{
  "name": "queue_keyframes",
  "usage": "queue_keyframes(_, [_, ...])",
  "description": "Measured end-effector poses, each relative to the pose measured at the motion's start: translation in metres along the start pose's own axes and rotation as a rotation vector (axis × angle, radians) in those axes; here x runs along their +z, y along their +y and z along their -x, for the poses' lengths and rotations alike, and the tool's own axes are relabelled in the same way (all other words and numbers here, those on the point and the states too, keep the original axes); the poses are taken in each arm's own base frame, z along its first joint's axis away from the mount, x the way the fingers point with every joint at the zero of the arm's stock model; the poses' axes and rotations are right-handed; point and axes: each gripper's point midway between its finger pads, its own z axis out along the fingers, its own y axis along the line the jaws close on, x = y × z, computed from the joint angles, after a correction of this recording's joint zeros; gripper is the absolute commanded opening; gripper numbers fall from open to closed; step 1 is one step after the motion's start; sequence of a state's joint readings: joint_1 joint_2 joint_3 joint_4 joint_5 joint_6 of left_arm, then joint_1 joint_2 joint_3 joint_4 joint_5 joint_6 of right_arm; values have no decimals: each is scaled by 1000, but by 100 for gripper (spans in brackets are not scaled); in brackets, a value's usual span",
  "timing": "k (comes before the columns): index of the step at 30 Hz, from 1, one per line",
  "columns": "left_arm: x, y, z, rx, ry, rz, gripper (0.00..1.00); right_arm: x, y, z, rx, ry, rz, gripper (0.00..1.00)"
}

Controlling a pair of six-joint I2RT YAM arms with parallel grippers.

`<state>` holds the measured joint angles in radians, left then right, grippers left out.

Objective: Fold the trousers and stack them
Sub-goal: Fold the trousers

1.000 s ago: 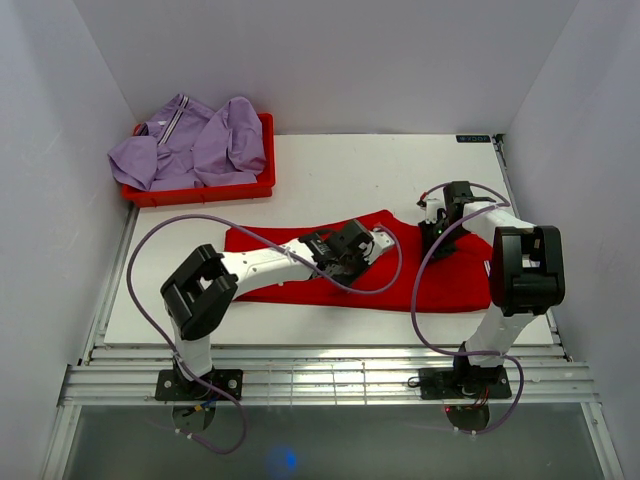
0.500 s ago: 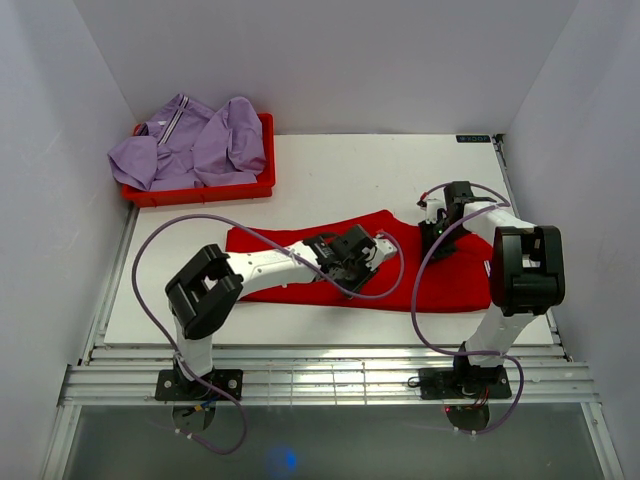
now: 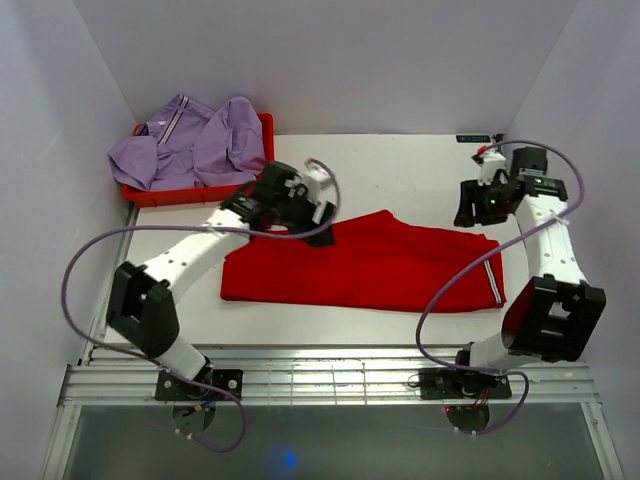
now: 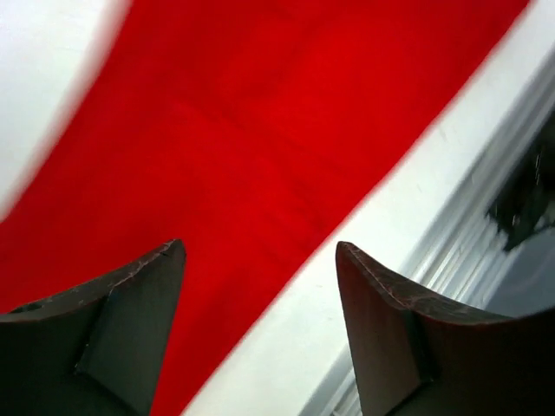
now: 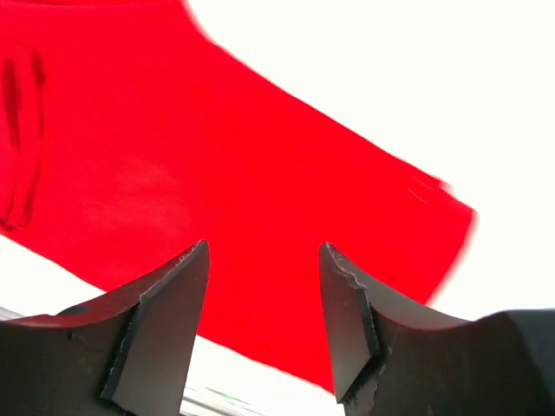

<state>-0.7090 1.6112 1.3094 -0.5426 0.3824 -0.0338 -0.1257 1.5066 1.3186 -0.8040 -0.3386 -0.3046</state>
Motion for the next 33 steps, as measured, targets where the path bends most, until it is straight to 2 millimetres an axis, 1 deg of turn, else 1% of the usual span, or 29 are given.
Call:
queue_keyframes(1, [-21,21,13,-36,-57,23,82,-13,-10,0,5,-20,-25,61])
queue_keyframes(2, [-45,46,22,-79,-113,58,84,-24,-19,-4,12,-30,-48,61])
queue_keyframes(3, [-68,71,28,-120,-162,100,84,-33,-29,-10,29,-29,-70,61])
queue_keyframes(4, [-91,94,29,-162,-203,141,84,-41,-40,-19,48,-19,-88,61])
queue_keyframes(5, [-111,112,24,-203,-229,162,84,-47,-51,-28,68,-5,-103,60])
queue_keyframes(6, [-129,127,17,-243,-251,174,83,-52,-62,-39,92,11,-116,60])
queue_keyframes(8, [-158,155,-6,-338,-278,186,82,-57,-79,-60,129,48,-126,58])
queue_keyframes(10, [-176,176,-37,-446,-282,192,79,-58,-92,-81,156,85,-126,57])
queue_keyframes(11, [-180,185,-54,-500,-280,191,79,-57,-94,-90,167,104,-117,57])
queue_keyframes(13, [-180,193,-86,-603,-259,174,78,-50,-93,-106,172,142,-89,57])
queue_keyframes(16, [-166,195,-127,-723,-212,118,78,-38,-88,-124,174,188,-48,58])
queue_keyframes(19, [-149,194,-163,-817,-158,66,79,-31,-84,-136,177,219,-21,57])
queue_keyframes(21, [-139,195,-179,-851,-130,43,79,-29,-84,-138,176,226,-15,57])
queue_keyframes(22, [-135,194,-185,-863,-119,31,81,-29,-84,-139,176,227,-14,57])
queue_keyframes(24, [-128,193,-194,-880,-102,16,81,-28,-85,-140,174,227,-16,57])
queue_keyframes(27, [-120,196,-202,-901,-87,1,77,-28,-87,-142,171,236,-23,57])
queue_keyframes(28, [-118,198,-204,-906,-84,1,75,-28,-89,-143,167,238,-28,57])
queue_keyframes(29, [-116,200,-206,-914,-82,0,70,-27,-91,-143,163,239,-33,57])
queue_keyframes(32, [-112,204,-207,-929,-86,-9,62,-28,-96,-146,165,244,-45,57])
queue_keyframes(33, [-110,205,-207,-932,-90,-13,57,-28,-98,-148,170,248,-48,57])
